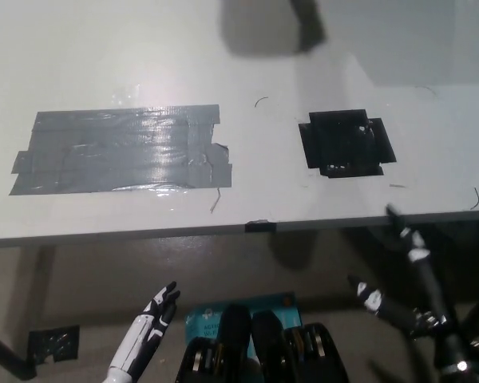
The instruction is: A person hands a black t-shirt to the robot and rhe robot picks it up with its right hand and places it on the black spot on the desk infron tof it
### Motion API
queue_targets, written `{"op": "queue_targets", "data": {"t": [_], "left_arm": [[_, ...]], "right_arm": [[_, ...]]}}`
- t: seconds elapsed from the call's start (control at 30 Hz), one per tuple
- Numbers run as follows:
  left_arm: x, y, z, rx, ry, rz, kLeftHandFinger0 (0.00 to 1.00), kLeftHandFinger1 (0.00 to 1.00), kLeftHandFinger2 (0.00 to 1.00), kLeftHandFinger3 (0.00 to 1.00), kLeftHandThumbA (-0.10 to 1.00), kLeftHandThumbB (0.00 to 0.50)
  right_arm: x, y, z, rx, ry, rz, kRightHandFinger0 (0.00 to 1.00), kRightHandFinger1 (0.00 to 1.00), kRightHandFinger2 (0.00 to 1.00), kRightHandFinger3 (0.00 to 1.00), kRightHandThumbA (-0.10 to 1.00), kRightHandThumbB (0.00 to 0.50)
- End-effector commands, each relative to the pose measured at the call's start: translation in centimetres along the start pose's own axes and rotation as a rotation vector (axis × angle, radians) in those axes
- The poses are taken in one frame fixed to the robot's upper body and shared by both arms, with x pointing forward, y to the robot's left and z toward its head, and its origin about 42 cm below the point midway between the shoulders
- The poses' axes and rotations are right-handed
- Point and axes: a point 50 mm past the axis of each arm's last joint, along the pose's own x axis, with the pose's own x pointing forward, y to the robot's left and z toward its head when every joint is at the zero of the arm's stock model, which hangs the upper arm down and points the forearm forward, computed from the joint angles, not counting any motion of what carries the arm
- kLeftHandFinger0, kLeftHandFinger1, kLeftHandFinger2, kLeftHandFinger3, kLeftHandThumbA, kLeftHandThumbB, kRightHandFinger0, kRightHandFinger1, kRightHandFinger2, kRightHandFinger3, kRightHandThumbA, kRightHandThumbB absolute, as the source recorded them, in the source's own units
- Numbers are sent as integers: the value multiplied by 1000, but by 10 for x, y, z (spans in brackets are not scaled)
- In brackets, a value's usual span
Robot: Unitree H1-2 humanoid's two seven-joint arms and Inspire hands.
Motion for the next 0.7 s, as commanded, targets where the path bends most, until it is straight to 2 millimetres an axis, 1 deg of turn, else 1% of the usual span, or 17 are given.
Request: {"op": "queue_targets", "data": {"t": [0.0,0.03,0.07,0.1,0.13,0.17,0.2,0.23,0.27,0.33,0.37,0.4,0.43,0.5,0.6,0.63,0.67], "left_arm": [[4,9,8,30,-69,5,1000,1000,1000,1000,1000,500],[3,8,7,26,-68,8,1000,1000,1000,1000,1000,500],[2,7,5,23,-63,10,1000,1000,1000,1000,1000,500],[1,6,5,22,-61,10,1000,1000,1000,1000,1000,500],[-1,5,3,21,-59,10,1000,1000,1000,1000,1000,500],[-3,3,2,16,-56,8,1000,1000,1000,1000,1000,500],[-3,3,1,14,-53,8,1000,1000,1000,1000,1000,500],[-4,3,2,14,-52,7,1000,1000,1000,1000,1000,500],[-4,3,2,19,-53,9,1000,1000,1000,1000,1000,500],[-3,2,3,29,-49,9,1000,1000,1000,1000,1000,500],[-3,2,4,29,-49,8,1000,1000,1000,1000,1000,500],[-3,3,4,29,-50,9,1000,1000,1000,1000,1000,500],[-2,4,4,27,-51,10,1000,1000,1000,1000,1000,500],[-1,5,5,30,-58,14,1000,1000,1000,1000,1000,500],[-1,5,4,35,-71,12,1000,1000,1000,1000,1000,500],[-1,6,4,35,-72,12,1000,1000,1000,1000,1000,500],[-1,6,5,36,-74,11,1000,1000,1000,1000,1000,500]], "right_arm": [[32,-38,87,-95,-330,-205,1000,1000,1000,1000,875,356],[42,-43,104,-100,-367,-223,1000,1000,1000,1000,877,391],[50,-47,116,-113,-379,-233,1000,1000,1000,1000,891,419],[52,-48,118,-118,-379,-235,1000,1000,1000,1000,893,420],[60,-49,123,-120,-383,-238,1000,1000,1000,1000,898,433],[73,-50,127,-123,-386,-236,1000,1000,1000,1000,876,420],[78,-50,127,-125,-385,-233,1000,1000,1000,1000,875,411],[90,-51,127,-133,-380,-227,1000,1000,1000,1000,897,414],[100,-50,127,-144,-368,-222,1000,1000,1000,1000,944,407],[113,-49,127,-154,-338,-217,1000,1000,1000,1000,986,419],[123,-47,126,-148,-318,-212,1000,1000,1000,1000,991,410],[137,-44,123,-137,-301,-204,1000,1000,1000,1000,986,410],[146,-42,121,-133,-287,-196,1000,1000,1000,1000,984,410],[158,-39,120,-137,-272,-180,1000,1000,1000,1000,988,408],[177,-35,118,-140,-265,-162,1000,1000,1000,1000,955,367],[178,-35,118,-141,-265,-162,1000,1000,1000,1000,953,366],[184,-34,117,-139,-256,-163,1000,1000,1000,1000,941,370]]}}
